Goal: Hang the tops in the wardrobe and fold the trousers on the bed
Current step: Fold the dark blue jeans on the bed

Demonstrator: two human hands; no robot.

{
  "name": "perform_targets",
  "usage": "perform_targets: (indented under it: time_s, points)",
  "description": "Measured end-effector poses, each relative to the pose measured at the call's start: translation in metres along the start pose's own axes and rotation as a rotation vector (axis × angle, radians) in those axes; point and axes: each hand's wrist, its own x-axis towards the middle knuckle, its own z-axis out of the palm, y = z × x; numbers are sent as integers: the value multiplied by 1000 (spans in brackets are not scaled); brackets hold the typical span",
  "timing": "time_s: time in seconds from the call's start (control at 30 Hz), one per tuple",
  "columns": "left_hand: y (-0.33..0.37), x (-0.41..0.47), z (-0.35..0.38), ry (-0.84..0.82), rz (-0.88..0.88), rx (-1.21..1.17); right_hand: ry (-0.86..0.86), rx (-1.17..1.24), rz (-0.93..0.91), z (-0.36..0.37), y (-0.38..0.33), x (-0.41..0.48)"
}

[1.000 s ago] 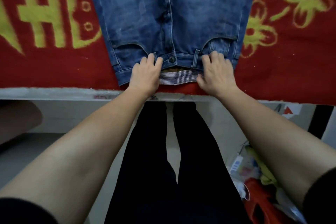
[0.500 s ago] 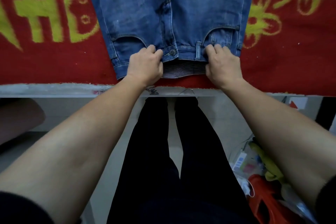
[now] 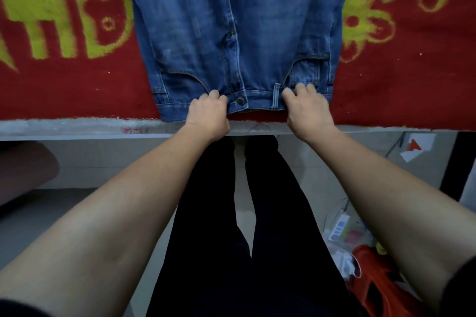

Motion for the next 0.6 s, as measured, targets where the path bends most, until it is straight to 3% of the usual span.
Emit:
perform_targets:
  time_s: [0.1, 0.17, 0.23, 0.3, 0.37, 0.5, 0.6]
  points:
    - [-3, 0, -12, -63, -7, -74, -126, 146, 3, -15, 3, 4]
    - [-3, -5, -17, 67, 9, -118, -195, 345, 65, -25, 13, 9]
    - [1, -8, -17, 369, 42, -134, -45, 542, 209, -33, 24, 14]
    - [7, -7, -9, 572, 61, -167, 272, 578, 346, -37, 38, 14]
    - [18, -4, 1, 517, 135, -159, 396, 482, 383, -33, 53, 11]
    - [41, 13, -13, 407, 16, -235, 135, 559, 384, -21, 73, 16]
    - [47, 32, -47, 342, -18, -161, 104, 758, 464, -35, 83, 28]
